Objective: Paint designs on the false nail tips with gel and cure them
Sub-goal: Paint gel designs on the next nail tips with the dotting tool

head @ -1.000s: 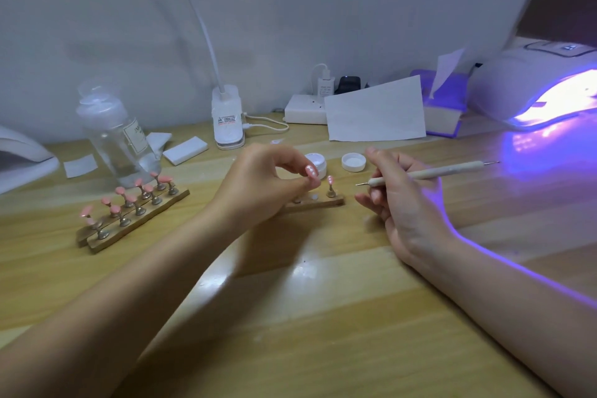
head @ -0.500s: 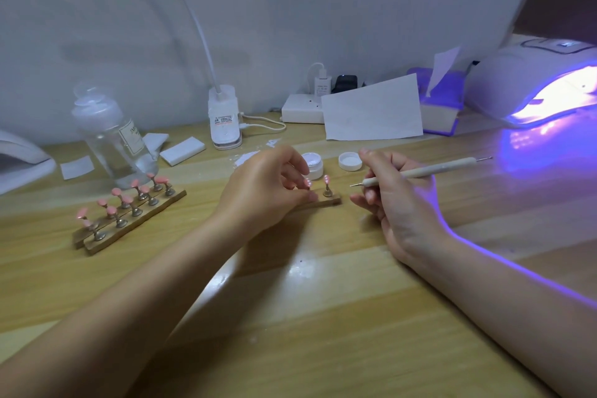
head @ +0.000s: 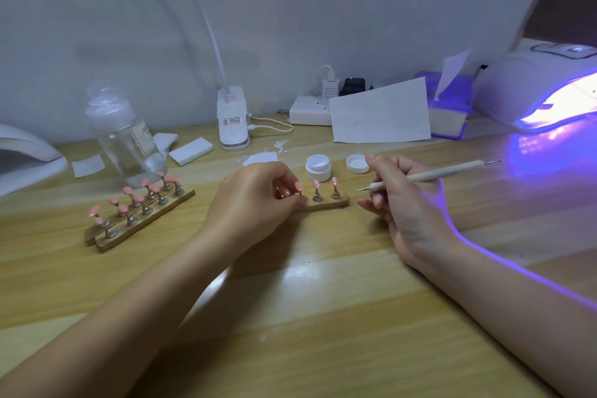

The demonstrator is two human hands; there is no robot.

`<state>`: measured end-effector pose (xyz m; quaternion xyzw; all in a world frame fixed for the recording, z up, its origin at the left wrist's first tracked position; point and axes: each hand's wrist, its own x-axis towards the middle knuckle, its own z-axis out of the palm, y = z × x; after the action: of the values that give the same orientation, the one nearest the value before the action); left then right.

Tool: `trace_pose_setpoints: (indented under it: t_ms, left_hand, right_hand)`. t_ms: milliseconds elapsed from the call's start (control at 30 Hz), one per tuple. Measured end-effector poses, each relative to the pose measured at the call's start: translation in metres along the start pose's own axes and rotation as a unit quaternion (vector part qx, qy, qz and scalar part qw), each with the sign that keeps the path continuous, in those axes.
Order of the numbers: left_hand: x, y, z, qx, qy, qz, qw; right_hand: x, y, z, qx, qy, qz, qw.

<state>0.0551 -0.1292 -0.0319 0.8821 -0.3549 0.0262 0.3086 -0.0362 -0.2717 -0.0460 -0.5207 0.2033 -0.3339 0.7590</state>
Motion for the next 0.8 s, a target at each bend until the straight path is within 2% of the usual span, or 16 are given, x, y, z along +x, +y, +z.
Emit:
trace_pose_setpoints:
  t_ms: [133, 233, 333, 433, 500, 633, 700, 800]
  left_hand:
    - [-0.001, 0.003, 0.002, -0.013, 0.008, 0.03, 0.999]
    - [-0.006, 0.006, 0.004, -0.019, 0.045, 0.069, 0.996]
    - [-0.013, 0.012, -0.001, -0.077, 0.093, 0.122, 0.985]
    - [-0.019, 0.017, -0.008, -0.153, 0.087, 0.179, 0.968]
    - [-0.025, 0.021, -0.007, -0.251, 0.048, 0.154, 0.954]
    - [-0.033, 0.026, 0.003, -0.397, 0.011, 0.051, 0.916]
    - [-0.035, 0.025, 0.009, -0.416, 0.0, 0.023, 0.909]
    - [-0.036, 0.02, 0.014, -0.374, -0.007, 0.023, 0.927]
  right_hand:
    - [0.0, 0.0, 0.0, -0.005, -0.001, -0.003, 1.0]
    - [-0.001, -0.001, 0.0, -0.006, -0.002, -0.004, 1.0]
    - [0.0, 0.0, 0.0, -0.004, 0.0, -0.004, 1.0]
    - [0.0, 0.0, 0.001, -0.001, 0.0, -0.005, 1.0]
    - [-0.001, 0.0, 0.001, 0.0, 0.003, -0.009, 1.0]
    - [-0.002, -0.001, 0.001, 0.007, 0.005, -0.01, 1.0]
    - [-0.003, -0.002, 0.0, 0.006, 0.009, -0.009, 1.0]
    - [-0.002, -0.003, 0.0, 0.003, 0.019, -0.004, 1.0]
